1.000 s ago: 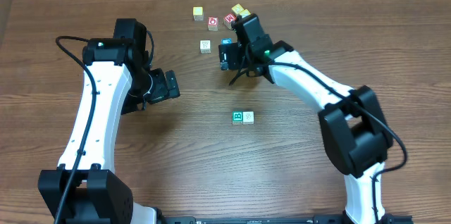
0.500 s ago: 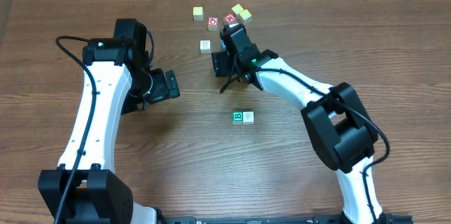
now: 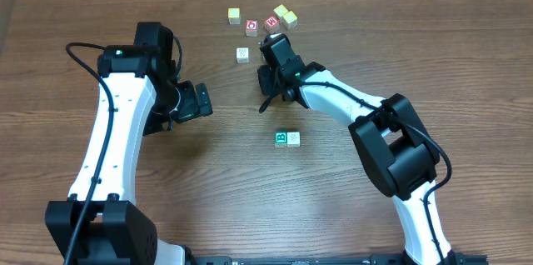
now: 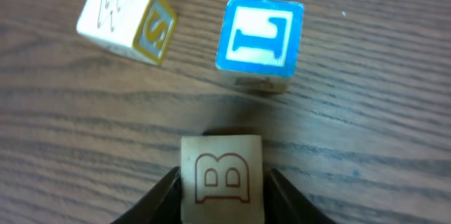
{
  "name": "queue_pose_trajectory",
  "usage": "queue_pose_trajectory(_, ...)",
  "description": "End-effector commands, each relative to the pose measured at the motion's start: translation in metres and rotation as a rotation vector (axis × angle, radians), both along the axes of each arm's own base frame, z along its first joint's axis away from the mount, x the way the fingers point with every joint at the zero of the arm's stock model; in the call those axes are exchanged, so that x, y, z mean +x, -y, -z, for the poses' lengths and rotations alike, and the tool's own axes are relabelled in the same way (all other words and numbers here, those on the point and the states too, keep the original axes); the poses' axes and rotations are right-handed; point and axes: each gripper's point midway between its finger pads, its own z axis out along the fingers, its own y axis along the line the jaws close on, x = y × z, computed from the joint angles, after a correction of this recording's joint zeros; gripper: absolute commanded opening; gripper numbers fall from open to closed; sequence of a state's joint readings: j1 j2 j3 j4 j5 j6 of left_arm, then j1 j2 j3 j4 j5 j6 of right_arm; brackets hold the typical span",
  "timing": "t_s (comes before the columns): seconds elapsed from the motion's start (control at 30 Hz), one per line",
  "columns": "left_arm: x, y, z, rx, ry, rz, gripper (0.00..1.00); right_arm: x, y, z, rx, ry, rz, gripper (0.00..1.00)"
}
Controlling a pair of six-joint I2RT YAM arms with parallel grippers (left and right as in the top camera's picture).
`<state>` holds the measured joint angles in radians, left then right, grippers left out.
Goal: Flip 4 blocks
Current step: 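Grasp the wooden block with the right gripper and lift it, then carry the block to the front row and rotate the right gripper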
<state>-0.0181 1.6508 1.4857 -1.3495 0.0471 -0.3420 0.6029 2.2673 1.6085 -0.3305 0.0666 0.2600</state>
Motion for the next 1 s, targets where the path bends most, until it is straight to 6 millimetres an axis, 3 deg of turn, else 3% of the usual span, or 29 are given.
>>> queue_pose_trajectory(0.0, 0.004, -0.001, -0.008, 0.009, 0.03, -0.016, 1.0, 0.007, -0.005, -0.067, 0.054, 0.1, -0.001, 0.3)
queue_pose_trajectory(0.2, 0.004, -0.001, -0.008, 0.009, 0.03, -0.016, 1.0, -0.022, -0.002, -0.139, 0.092, 0.122, -0.013, 0.27)
queue_pose_trajectory(0.3, 0.004, -0.001, -0.008, 0.009, 0.03, -0.016, 1.0, -0.05, -0.004, -0.165, 0.118, 0.088, -0.01, 0.27)
queue_pose_trajectory(0.37, 0.004, -0.001, -0.008, 0.009, 0.03, -0.016, 1.0, -0.069, -0.003, -0.172, 0.129, 0.038, 0.012, 0.26)
queue_pose_trajectory(0.53, 0.004, -0.001, -0.008, 0.009, 0.03, -0.016, 1.0, -0.122, -0.017, -0.151, 0.152, -0.176, 0.057, 0.26)
queue_pose_trajectory(0.7, 0.004, -0.001, -0.008, 0.009, 0.03, -0.016, 1.0, -0.16, -0.03, -0.12, 0.09, -0.248, 0.061, 0.26)
queue_pose_trajectory(0.97, 0.004, -0.001, -0.008, 0.009, 0.03, -0.016, 1.0, -0.182, -0.032, -0.081, -0.006, -0.189, 0.09, 0.26)
